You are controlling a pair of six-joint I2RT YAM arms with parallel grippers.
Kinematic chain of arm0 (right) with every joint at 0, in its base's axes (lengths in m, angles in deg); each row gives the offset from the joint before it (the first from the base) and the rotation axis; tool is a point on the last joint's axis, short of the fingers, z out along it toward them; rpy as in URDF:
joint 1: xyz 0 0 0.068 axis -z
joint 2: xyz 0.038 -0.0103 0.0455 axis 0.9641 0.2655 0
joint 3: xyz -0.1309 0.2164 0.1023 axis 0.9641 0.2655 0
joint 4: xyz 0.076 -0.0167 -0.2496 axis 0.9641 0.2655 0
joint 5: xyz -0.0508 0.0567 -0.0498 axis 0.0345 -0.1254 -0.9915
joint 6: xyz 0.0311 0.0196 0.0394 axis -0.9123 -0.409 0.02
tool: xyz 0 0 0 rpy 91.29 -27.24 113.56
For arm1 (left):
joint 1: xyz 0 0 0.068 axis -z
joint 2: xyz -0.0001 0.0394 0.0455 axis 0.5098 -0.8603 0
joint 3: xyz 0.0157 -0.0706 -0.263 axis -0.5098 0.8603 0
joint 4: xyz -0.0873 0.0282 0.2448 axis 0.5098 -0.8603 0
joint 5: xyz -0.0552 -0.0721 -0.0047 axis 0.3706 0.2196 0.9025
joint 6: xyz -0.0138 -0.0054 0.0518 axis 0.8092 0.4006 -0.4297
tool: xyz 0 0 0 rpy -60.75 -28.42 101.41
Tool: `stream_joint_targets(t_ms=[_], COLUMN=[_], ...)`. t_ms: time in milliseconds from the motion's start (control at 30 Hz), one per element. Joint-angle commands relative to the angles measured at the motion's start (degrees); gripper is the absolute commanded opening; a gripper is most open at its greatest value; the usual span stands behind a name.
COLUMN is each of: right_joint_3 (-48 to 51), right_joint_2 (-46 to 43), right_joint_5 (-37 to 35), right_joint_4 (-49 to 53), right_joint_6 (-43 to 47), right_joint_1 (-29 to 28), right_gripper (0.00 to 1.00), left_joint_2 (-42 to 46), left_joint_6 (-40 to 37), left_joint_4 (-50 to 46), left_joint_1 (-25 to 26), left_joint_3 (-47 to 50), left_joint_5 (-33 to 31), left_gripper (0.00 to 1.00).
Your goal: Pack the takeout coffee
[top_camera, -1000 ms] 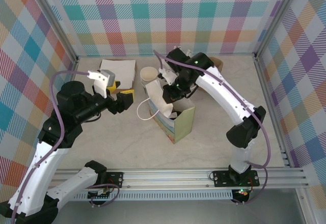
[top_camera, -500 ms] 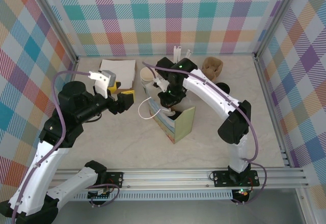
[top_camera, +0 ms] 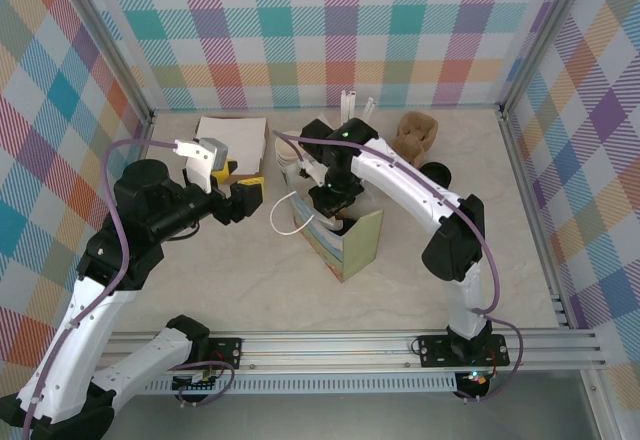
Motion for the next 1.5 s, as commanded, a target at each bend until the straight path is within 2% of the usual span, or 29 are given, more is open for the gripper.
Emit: stream_joint_targets(t_ms=[0, 600, 1000, 1233, 1467], right_joint_3=[-2.8, -12.5, -14.9, -12.8, -10.3], right_joint_2=[-2.2, -4.4, -8.2, -10.7, -15.8], right_joint_5=[0.8, -1.6, -0.9, 3.9, -0.8], right_joint_4=[1.3, 5.8, 4.7, 3.5, -0.3], right_joint_6=[0.3, 0.4, -1.5, -2.9, -4.3], right_joint_1=[-0.3, -0.2, -0.3, -0.2, 0.0], right_gripper=[0.28, 0.54, 0.59, 0.6, 0.65], left_joint_2=[0.7, 0.6, 0.3, 0.3, 0.7], left_joint_6=[0.1, 0.2, 0.3, 0.6, 1.3], left_joint_4=[1.8, 1.8, 2.1, 2.2, 2.3], left_joint_1=[0.4, 0.4, 0.4, 0.4, 0.4], left_joint_3=[0.8, 1.2, 1.1, 1.1, 1.4], left_joint_5=[-0.5, -1.9, -2.3, -2.3, -3.8], left_gripper=[0.76, 0.77, 0.78, 0.78, 0.8])
